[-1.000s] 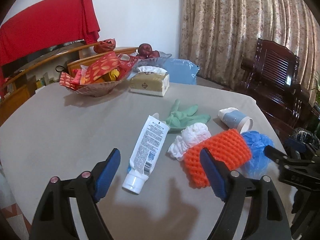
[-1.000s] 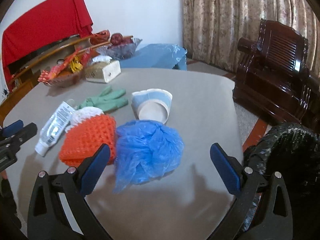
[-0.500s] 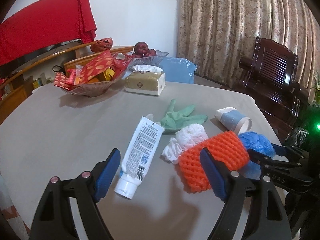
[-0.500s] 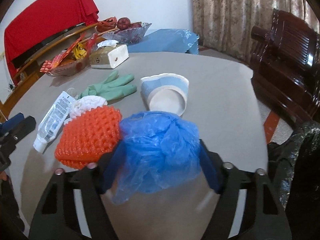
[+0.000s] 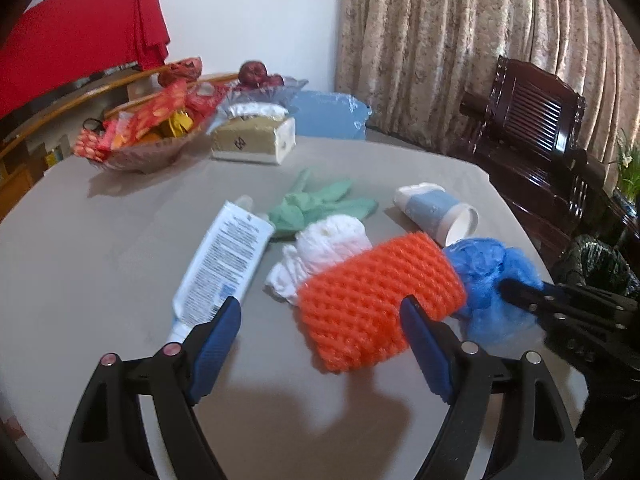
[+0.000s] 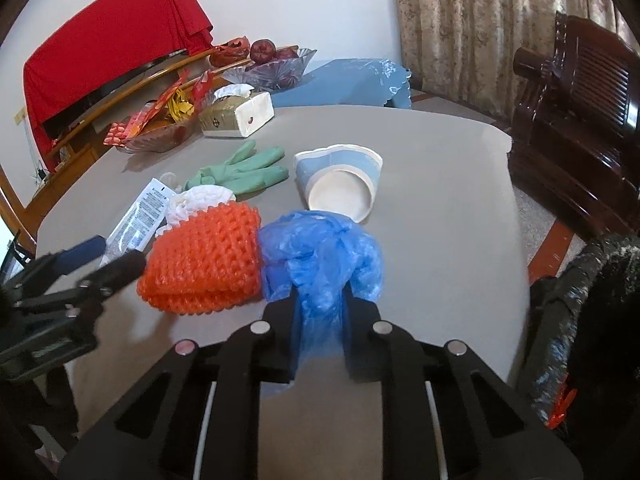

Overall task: Collect trash
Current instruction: 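Grasp the orange foam net with the left tool while the right tool grasps the blue bag, then carry the foam net and blue bag over the bin and open both tools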

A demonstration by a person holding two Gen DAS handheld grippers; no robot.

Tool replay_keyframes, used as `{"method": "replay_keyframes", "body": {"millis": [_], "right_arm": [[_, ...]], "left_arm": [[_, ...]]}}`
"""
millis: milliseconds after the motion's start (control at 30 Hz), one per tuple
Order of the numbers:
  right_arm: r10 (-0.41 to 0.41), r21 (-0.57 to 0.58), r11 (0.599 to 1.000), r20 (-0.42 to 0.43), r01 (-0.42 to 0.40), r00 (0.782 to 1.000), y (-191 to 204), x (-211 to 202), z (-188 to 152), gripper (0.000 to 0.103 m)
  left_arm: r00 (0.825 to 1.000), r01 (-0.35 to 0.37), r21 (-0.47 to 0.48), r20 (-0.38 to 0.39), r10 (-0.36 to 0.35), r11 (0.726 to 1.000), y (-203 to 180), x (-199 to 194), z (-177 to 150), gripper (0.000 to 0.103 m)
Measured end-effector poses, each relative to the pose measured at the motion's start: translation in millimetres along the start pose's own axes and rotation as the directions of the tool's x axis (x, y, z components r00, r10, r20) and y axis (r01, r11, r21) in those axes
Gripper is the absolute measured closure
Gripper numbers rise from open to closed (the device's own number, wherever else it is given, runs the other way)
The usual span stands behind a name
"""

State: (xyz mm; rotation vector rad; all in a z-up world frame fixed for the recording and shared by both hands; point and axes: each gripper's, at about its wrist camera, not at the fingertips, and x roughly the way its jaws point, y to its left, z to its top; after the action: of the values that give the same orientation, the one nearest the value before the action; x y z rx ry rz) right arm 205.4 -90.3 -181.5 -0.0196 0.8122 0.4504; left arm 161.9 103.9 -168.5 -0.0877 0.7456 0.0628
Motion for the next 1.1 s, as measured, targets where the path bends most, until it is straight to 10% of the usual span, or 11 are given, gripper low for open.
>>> {"method": "replay_keyframes", "body": {"millis": [233, 800, 1100], "right_arm": [[-0.008, 0.016, 1.0, 0.019, 0.008, 1.0, -7.4, -17.9, -5.3, 0.089], [-0.019, 0.034, 0.999, 0.039, 0.018, 0.999, -12.9, -30.0, -8.2, 0.088], [-0.026, 0.032, 0.999, 0.072, 0.024, 0.997, -12.2, -46.2, -5.3, 0.089]], "left_arm": [[0.997, 0.045, -0.047, -0.054, -0.048, 0.998, -5.5, 15.6, -3.8, 0.027], [0.994, 0.086, -0.01, -0.067, -0.086, 0.996, -32.7, 11.7, -6.6, 0.079], [0.997, 0.073, 0.036, -0.018, -0.073, 0.997, -39.7, -12.0, -0.5, 0.082]]}}
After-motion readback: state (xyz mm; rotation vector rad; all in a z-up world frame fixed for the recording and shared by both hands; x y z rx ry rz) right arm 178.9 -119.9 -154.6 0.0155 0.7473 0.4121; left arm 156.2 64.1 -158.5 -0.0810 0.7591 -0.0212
